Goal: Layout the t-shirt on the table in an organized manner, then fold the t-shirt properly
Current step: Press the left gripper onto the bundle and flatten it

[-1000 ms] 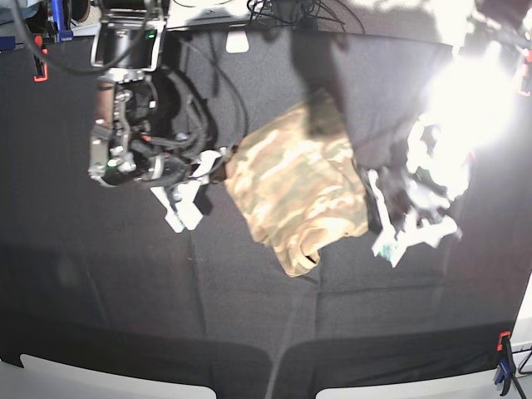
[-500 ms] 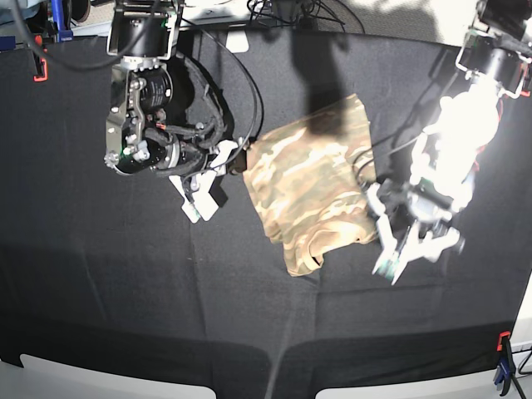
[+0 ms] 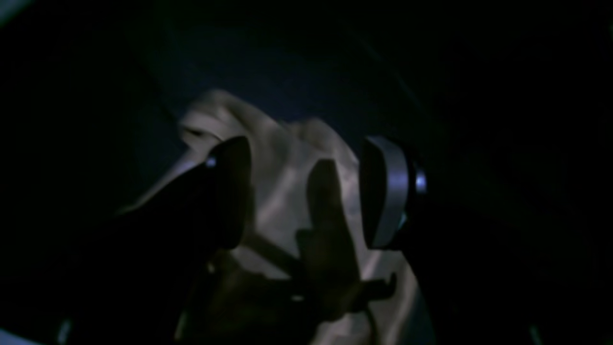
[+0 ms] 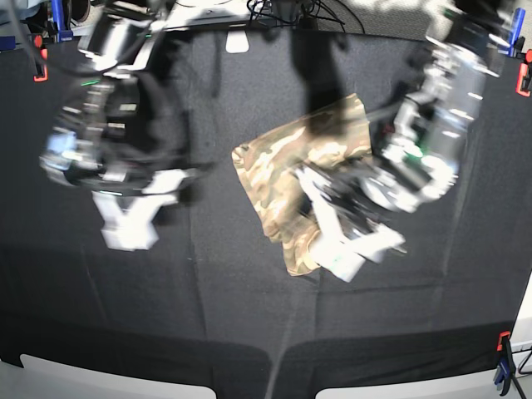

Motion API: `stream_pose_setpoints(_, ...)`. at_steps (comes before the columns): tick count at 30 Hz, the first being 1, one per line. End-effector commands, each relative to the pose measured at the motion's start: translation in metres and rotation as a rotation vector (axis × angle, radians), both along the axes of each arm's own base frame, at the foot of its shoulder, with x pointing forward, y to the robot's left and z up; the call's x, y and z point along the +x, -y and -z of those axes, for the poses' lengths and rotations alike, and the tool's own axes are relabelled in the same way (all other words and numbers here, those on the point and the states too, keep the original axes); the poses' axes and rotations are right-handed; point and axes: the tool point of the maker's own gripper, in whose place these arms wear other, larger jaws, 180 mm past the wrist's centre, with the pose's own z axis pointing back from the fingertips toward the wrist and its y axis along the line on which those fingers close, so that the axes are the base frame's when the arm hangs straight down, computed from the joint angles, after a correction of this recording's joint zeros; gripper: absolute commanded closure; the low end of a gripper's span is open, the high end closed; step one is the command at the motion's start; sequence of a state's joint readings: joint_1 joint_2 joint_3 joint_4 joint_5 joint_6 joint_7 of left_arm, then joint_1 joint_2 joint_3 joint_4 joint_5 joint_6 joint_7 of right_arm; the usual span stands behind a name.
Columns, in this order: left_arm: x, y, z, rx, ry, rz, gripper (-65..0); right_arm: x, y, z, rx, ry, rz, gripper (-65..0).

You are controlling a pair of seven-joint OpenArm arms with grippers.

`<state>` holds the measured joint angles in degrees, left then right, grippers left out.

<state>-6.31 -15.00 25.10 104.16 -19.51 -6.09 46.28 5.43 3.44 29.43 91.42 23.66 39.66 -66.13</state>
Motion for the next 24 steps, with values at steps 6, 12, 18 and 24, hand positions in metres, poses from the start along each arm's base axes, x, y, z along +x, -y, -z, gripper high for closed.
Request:
stream_pose_setpoints(6, 0.017, 0.012, 0.027, -0.074, -0.013, -0.037, -33.5, 0.009, 0.044, -0.037, 0.078, 0.143, 0.126, -19.7)
stream_pose_setpoints(12, 0.03, 0.027, 0.077, -0.092, -0.128, -0.081, -33.5, 0.006, 0.058, -0.042, 0.096, 0.165, 0.17, -19.7)
stream_pose_setpoints(18, 0.003, 0.081, 0.085, -0.142, -0.214, 0.085, -33.5, 0.007, 0.056, -0.042, 0.099, 0.166, 0.164, -19.7)
stream_pose_setpoints(24, 0.015, 0.086, 0.063, -0.132, -0.172, 0.121, -33.5, 0.007, 0.056, -0.042, 0.099, 0.166, 0.164, -19.7)
